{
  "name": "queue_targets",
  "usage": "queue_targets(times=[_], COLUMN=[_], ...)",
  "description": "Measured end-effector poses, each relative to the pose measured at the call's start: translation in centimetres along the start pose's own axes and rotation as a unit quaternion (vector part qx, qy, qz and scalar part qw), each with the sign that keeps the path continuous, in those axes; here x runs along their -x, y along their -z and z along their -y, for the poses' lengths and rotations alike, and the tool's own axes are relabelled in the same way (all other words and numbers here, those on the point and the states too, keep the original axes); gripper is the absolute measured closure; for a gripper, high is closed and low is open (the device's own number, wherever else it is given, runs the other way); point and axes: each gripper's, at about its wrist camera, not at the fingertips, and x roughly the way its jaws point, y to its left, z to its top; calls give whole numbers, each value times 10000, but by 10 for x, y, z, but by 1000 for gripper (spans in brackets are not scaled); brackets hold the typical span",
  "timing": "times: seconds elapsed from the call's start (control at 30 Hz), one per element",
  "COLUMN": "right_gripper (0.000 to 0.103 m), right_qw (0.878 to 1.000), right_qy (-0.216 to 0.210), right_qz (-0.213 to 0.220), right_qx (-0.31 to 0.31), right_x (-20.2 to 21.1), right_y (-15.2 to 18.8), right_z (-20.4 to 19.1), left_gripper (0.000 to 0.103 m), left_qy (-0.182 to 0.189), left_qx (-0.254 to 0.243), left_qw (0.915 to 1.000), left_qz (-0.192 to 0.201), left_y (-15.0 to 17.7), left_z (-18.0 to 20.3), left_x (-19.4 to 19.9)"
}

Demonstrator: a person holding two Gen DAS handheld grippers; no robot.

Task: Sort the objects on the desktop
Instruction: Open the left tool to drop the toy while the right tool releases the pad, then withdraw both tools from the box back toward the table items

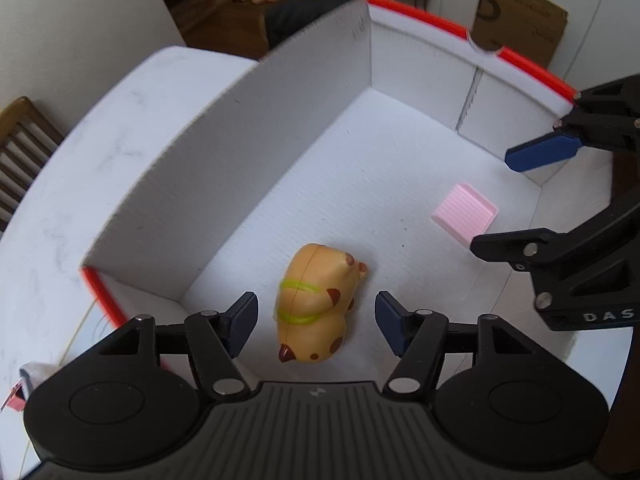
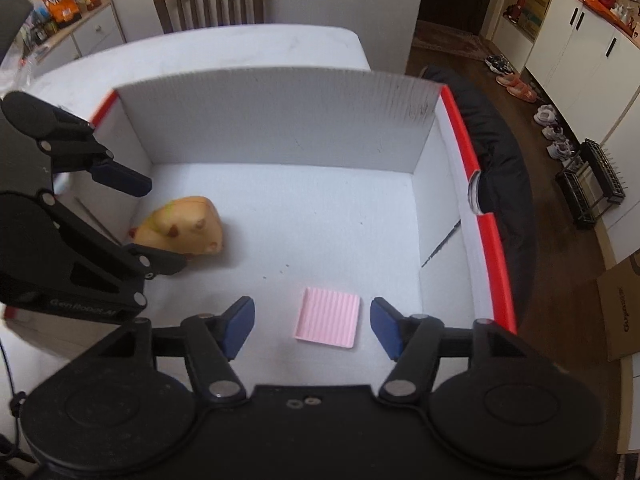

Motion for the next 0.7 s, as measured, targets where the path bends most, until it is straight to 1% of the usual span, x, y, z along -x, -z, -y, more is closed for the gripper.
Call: queue_targets(times=[0.2,0.27,0.37,0.53,0.6,0.67,0.7], right_gripper=[35,32,31,30,29,27,26], right_qw=[9989,9971,9949,9910,9899,9891,9888], right_qy=[-293,-461,-499,-644,-632,-628,-628], right_qz=[374,612,872,1176,1270,1332,1351], right_qx=[-19,26,87,35,76,65,51], right_x=[29,40,52,69,75,78,79], right_y=[5,6,7,8,10,11,12], right_z=[-4,-10,-15,-24,-30,-37,-40], left_gripper=[38,36,33,26,18,17,14], left_qy=[101,109,179,174,96,24,5], left_qx=[279,371,537,675,748,819,877], left_qw=[9988,9978,9955,9914,9892,9867,9853], left_qz=[382,538,758,1108,1255,1401,1469], left_y=[12,14,23,40,51,61,66], left_z=[-6,-7,-10,-11,-12,-14,-16], left_x=[33,42,54,75,84,94,98])
